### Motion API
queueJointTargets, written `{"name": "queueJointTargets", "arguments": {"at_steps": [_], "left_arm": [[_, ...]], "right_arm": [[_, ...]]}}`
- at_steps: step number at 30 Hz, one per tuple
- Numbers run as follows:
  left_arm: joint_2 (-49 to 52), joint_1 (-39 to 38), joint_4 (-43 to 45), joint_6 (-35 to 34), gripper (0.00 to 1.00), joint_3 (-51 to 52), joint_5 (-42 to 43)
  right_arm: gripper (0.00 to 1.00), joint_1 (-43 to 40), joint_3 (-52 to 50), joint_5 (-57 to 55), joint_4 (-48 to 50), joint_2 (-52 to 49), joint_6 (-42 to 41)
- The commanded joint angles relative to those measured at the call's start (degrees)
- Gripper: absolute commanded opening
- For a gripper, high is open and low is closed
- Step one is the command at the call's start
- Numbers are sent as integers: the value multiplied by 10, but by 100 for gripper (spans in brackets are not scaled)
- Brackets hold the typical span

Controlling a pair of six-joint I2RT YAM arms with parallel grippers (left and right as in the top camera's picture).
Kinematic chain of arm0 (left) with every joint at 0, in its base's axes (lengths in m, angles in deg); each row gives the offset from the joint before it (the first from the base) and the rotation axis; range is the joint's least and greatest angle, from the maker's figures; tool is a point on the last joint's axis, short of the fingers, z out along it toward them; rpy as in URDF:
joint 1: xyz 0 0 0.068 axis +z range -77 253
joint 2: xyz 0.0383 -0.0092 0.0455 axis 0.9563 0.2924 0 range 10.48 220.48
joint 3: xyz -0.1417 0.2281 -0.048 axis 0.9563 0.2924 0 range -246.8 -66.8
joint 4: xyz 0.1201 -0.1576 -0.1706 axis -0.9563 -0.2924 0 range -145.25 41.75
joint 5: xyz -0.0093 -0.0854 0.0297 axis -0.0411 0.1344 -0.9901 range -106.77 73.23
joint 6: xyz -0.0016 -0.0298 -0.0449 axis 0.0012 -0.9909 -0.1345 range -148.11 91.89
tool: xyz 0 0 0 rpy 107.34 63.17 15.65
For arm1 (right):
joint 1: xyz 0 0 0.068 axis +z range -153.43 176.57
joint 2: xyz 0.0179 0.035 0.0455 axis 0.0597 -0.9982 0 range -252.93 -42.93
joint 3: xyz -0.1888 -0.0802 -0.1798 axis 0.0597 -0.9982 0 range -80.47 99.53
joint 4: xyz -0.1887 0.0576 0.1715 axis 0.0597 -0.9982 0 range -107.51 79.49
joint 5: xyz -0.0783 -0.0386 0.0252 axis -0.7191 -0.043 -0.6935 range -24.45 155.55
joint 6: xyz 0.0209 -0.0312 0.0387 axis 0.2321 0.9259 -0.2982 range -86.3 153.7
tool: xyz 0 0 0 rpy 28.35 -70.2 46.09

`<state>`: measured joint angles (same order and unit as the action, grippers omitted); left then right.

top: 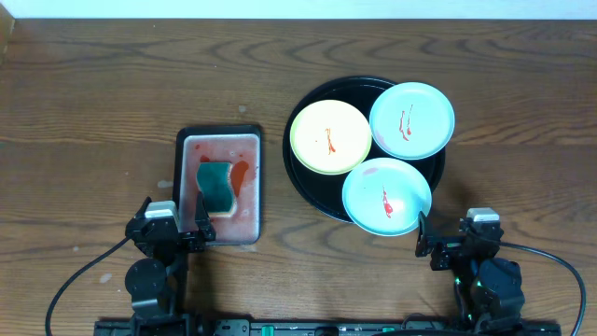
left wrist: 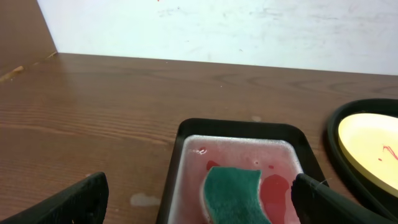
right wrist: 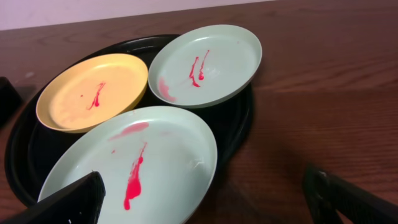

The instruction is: Clean dirty plates on tray and stack at the side

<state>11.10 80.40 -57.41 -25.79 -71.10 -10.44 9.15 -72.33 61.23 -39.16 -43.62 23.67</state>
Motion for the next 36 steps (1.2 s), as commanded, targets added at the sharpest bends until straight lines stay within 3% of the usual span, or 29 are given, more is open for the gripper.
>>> {"name": "queueJointTargets", "arguments": {"at_steps": [1, 36], "left_arm": [[-3, 3, -6, -5, 94, 13, 10], [-3, 3, -6, -5, 94, 13, 10]], "right_arm": [[99, 9, -2, 3, 2, 3, -6], [99, 9, -2, -1, 2, 3, 21]]}}
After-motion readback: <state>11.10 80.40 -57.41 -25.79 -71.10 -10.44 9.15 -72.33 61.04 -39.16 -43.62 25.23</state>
